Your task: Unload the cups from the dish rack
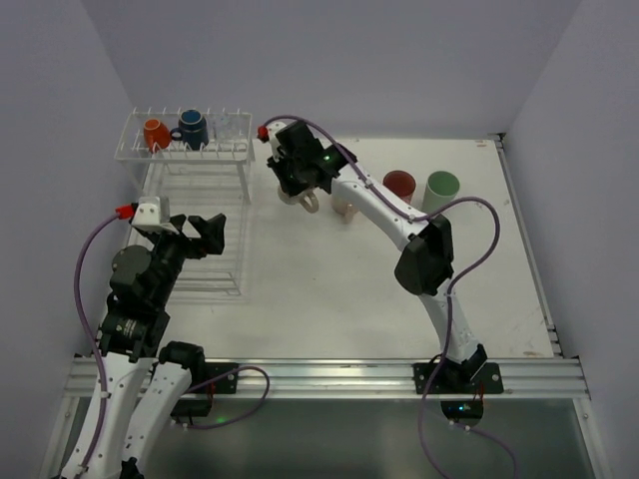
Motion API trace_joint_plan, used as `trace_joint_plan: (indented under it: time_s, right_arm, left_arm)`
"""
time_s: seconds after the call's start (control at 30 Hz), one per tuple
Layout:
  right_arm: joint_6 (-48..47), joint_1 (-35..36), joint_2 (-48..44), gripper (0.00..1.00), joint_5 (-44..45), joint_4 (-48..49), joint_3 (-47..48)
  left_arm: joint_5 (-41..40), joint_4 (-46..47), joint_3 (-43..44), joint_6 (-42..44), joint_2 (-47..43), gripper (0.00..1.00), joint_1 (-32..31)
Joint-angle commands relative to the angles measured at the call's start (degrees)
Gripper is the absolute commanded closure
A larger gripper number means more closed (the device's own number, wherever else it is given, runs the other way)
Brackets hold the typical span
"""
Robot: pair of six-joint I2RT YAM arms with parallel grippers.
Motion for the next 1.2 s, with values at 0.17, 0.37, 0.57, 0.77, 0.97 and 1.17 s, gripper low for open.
trace_joint_plan:
  time_s: [0.17, 0.37, 0.57, 0.77, 0.97, 1.17]
  right_arm:
    - [-16.1, 0.0, 2.9, 1.00, 6.1, 2.1, 0.4]
    - [-18.1, 0.1, 6.3, 1.00, 5.7, 2.1, 0.9]
    - [-19.2, 0.1, 5.5, 1.00, 5.7, 4.3, -5.3]
    - [-20.0, -0.1, 5.9, 0.82, 8.4, 5.6, -5.4]
    - [-17.7, -0.2, 1.1, 0.37, 4.9, 8.6, -7.9]
    - [-13.9, -0.1, -6.4, 0.31, 1.7, 11.6, -12.7]
  left_arm:
    - [-3.6, -0.8, 0.3, 1.7, -0.2, 0.00, -3.1]
    - [-3.3, -0.8, 0.0, 1.7, 0.0, 0.00, -3.4]
    - [-3.0, -0.7, 0.1, 1.7, 0.4, 0.00, -3.4]
    - [-3.4, -0.7, 0.0, 1.7, 0.5, 0.00, -3.4]
    - [-4.3, 0.2, 0.1, 1.3, 0.6, 0.00, -3.3]
    - [-3.5, 1.0, 3.9, -0.8, 2.7, 0.00, -3.3]
